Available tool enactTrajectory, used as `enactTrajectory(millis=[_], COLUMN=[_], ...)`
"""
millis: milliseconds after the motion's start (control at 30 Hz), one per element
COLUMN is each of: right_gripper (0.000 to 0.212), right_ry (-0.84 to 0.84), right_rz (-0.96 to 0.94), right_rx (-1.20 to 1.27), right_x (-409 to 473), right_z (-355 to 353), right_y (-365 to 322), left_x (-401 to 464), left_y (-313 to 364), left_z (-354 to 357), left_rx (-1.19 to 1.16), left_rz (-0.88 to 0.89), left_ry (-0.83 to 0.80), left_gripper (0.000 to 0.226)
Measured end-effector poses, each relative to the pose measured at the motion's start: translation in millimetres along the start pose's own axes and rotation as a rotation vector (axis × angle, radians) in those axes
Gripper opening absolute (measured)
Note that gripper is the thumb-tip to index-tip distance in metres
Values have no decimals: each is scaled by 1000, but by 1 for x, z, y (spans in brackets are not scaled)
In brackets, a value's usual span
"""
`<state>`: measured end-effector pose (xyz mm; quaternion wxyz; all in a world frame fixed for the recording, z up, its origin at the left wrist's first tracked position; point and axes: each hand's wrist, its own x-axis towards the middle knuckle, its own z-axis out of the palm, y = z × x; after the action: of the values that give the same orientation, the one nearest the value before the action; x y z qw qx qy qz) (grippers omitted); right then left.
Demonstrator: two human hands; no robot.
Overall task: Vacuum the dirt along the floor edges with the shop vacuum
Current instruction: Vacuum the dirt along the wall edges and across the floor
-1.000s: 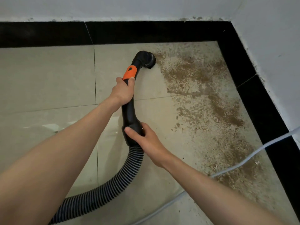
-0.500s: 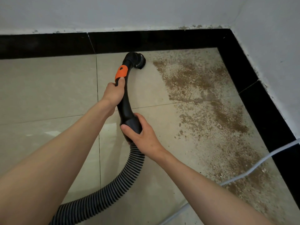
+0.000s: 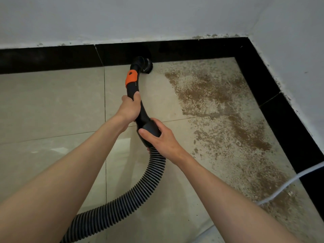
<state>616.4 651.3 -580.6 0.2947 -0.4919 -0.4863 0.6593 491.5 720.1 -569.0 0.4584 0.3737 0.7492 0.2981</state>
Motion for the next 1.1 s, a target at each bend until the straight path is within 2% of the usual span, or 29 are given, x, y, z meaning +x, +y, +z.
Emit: enactTrajectory(millis=[233, 500, 767, 1100], right_gripper=[26, 24, 28, 19], right_ry=[86, 87, 224, 41], right_rz=[-13, -24, -25, -26], right_rx=[39, 38, 59, 45], right_x=[-6, -5, -4, -4], right_z=[-28, -60, -66, -53], right_y=[8, 10, 11, -2], left_x=[0, 9, 14, 10], left_y=[13, 24, 35, 22], left_z=[37, 65, 85, 52], left_rx=[20, 6, 11, 4], left_rz=[36, 37, 69, 19], left_ry=[-68, -106, -169, -56], left_gripper=[51, 55, 54, 52])
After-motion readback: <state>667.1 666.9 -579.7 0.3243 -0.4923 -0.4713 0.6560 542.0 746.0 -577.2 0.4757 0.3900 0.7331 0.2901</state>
